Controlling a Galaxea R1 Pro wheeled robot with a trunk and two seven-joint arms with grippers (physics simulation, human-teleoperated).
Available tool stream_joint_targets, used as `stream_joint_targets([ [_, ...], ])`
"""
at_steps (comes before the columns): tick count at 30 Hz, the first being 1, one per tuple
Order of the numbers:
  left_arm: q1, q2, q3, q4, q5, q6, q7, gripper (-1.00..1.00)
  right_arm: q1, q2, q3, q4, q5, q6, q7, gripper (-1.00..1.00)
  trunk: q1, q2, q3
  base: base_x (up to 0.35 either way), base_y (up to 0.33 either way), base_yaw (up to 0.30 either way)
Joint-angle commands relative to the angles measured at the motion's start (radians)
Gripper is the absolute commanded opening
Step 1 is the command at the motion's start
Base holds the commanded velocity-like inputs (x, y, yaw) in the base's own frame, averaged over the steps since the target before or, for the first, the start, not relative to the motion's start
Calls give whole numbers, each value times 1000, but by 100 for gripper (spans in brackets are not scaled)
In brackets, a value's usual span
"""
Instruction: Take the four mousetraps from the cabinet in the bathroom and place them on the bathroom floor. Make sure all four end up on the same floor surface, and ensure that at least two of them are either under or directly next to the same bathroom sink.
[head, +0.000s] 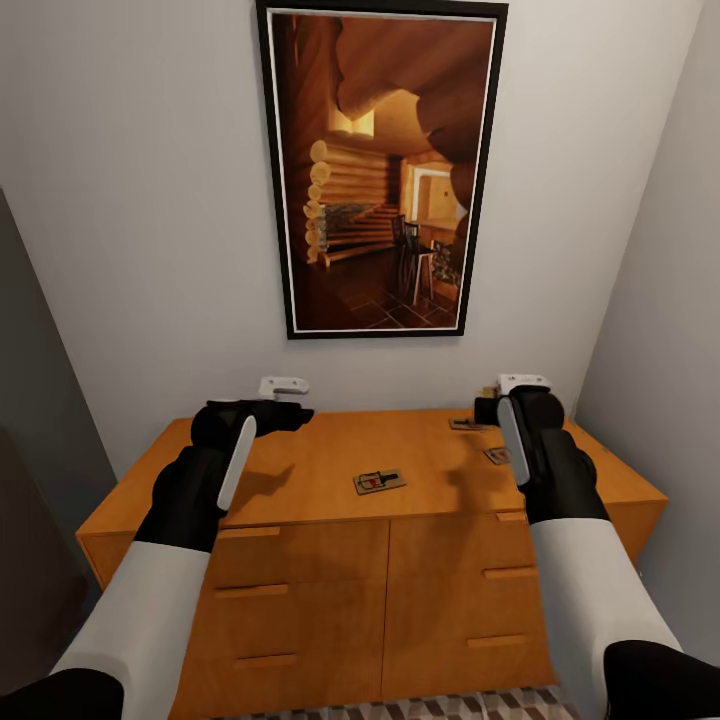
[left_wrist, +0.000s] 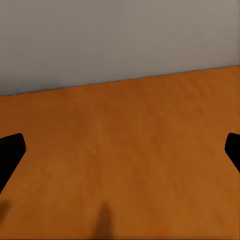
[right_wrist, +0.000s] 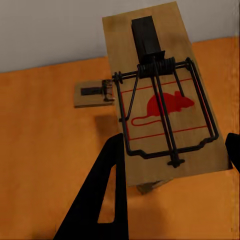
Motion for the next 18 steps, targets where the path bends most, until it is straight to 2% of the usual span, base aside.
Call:
stream_joint_targets([
  [1,-1,0,0,-1,1,6,-3,100,-1,-5,-1,-7,5,4,-2,-100,0,-1,-1,0,0,0],
  [4,-1,2,-7,-6,1,7,-14,100,-1,-22,-1,-23,20,4,-2,-100,0,-1,-1,0,0,0],
  [8,-1,10,-14,-15,-2,5,-36,100,0,-29,-1,-46,25,4,-3,-100,0,-1,-1,0,0,0],
  [18,-4,65,-68,-20,-47,-38,-92,100,-1,-35,-2,-102,27,4,-3,-100,0,-1,-1,0,0,0],
])
